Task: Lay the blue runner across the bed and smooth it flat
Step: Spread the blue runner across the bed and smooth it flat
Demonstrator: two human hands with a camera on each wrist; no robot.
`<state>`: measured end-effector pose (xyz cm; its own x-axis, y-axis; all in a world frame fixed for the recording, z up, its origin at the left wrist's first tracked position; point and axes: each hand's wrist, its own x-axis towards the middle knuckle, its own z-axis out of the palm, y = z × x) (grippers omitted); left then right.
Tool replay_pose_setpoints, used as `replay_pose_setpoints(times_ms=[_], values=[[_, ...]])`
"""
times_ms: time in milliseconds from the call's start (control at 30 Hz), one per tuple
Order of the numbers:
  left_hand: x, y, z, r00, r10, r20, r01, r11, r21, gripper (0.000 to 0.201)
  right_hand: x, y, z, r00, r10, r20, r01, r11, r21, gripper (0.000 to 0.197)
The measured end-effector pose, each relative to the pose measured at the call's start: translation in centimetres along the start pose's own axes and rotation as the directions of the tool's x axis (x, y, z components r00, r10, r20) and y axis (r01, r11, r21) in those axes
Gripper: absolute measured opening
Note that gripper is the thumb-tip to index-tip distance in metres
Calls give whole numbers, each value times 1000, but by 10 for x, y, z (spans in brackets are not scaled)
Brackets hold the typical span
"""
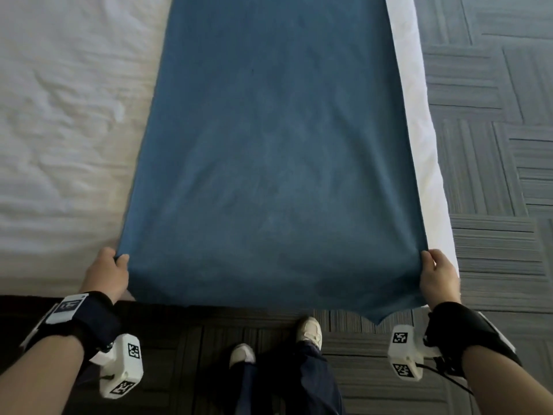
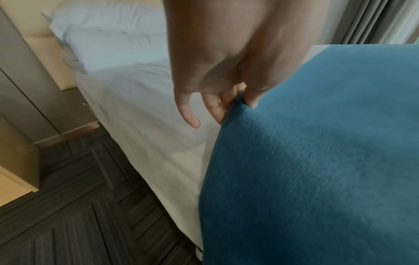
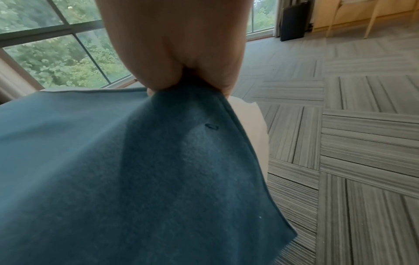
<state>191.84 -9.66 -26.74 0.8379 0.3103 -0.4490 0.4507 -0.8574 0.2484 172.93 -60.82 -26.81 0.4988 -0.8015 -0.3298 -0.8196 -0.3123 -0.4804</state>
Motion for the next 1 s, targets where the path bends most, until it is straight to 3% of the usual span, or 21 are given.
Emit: replay_pose_setpoints(times_ms=[167,333,433,600,700,900,1000], values=[[-19,-34,2,998,-8,69,7,1000,24,20,-35,25,-3,999,44,12,-44,999,-9,24],[-28,-54,5,990,-16,143,9,999,50,18,-57,44,5,976,144,164,-133,988,-73,22],[-15,-45,4,985,26,173,-17,998,-55,23,-50,31,12,976,121,183,-116,992,-41,29],[5,-16,2,994,77,76,-72,995,-69,26,-25,-6,14,992,110,58,-112,993,47,40],[10,-14,-1,998,63,29,-62,997,-39,26,-13,-12,8,995,97,29,-97,995,-17,35],[12,-21,-9,999,-34,-26,36,998,54,28,-14,-6,2,989,103,108,-90,989,-118,27],[16,-15,-10,998,-46,39,44,997,62,26,-9,-13,1,978,133,160,-108,983,-151,26]])
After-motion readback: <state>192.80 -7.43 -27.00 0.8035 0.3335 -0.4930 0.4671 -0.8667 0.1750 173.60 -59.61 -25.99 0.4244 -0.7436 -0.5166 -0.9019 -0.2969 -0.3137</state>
